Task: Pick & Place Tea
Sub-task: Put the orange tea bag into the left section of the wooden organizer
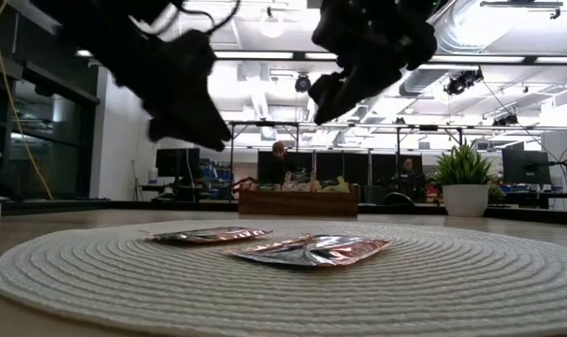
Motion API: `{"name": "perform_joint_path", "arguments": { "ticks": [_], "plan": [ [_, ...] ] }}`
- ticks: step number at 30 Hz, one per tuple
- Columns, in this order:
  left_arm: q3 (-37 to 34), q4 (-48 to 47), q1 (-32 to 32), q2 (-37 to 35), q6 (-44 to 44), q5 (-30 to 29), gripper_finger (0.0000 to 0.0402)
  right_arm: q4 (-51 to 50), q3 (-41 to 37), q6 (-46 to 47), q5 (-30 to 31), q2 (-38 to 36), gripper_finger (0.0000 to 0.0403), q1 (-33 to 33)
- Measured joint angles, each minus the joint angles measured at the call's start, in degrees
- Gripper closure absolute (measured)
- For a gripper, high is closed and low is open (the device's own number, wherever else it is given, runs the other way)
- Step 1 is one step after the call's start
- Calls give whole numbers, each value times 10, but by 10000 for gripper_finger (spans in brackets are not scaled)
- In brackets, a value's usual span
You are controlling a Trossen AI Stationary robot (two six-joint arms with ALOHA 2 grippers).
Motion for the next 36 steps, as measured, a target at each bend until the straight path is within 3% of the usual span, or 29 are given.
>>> {"name": "perform_joint_path", "arguments": {
  "ticks": [4,7,12,18,25,36],
  "plan": [
    [2,-2,-88,10,-86,-84,259,55,-16,8,1,2,194,30],
    [0,-53,-141,13,-164,-140,259,88,-24,23,9,6,194,51],
    [1,-120,-207,13,-258,-190,259,151,-27,58,34,23,194,78],
    [1,-132,-235,12,-260,-173,259,219,-26,114,37,79,194,100],
    [1,-135,-252,23,-260,-135,259,207,20,130,43,150,194,112],
    [1,-125,-261,65,-259,-73,259,86,146,29,44,252,194,124]
  ]
}}
